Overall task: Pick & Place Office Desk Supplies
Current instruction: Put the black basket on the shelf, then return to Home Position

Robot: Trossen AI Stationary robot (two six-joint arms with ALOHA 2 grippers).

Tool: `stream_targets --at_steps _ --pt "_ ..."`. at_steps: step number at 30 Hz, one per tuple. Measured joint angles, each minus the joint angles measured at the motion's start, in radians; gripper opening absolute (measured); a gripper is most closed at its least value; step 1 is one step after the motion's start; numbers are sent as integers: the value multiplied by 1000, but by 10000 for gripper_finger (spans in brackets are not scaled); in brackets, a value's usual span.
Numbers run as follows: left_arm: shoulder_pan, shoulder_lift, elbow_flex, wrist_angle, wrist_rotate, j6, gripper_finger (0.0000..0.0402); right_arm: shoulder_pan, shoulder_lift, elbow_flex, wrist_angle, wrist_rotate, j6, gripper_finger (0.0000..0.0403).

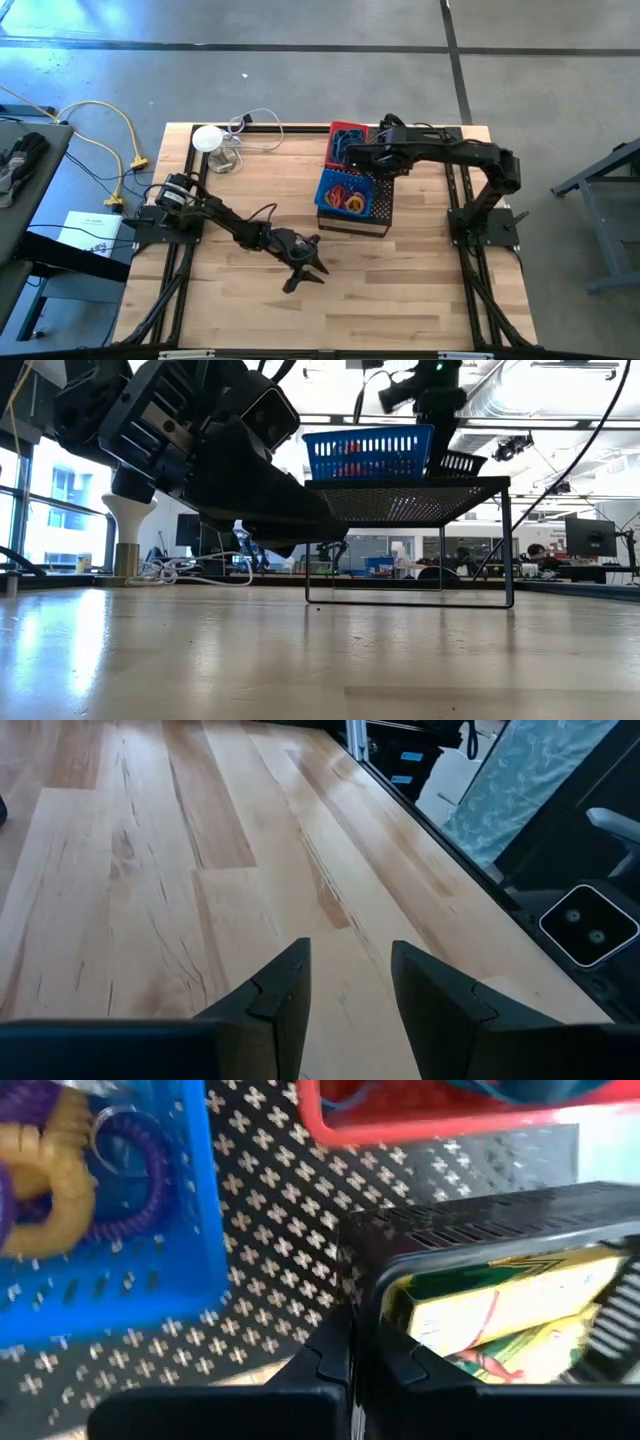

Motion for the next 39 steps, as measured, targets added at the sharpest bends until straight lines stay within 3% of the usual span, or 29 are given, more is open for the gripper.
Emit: stream_targets --at_steps 8,14,22,39 --pt "0 0 0 -9 0 1 136 -4 34 -2 46 -14 -7 3" --pt "0 0 0 -14 0 2 136 -6 34 -2 75 -95 -26 3" --pt "0 0 0 -17 -1 2 136 -6 34 -2 95 -79 -14 7" --pt "0 0 0 -30 -1 3 136 4 27 36 45 -81 42 135"
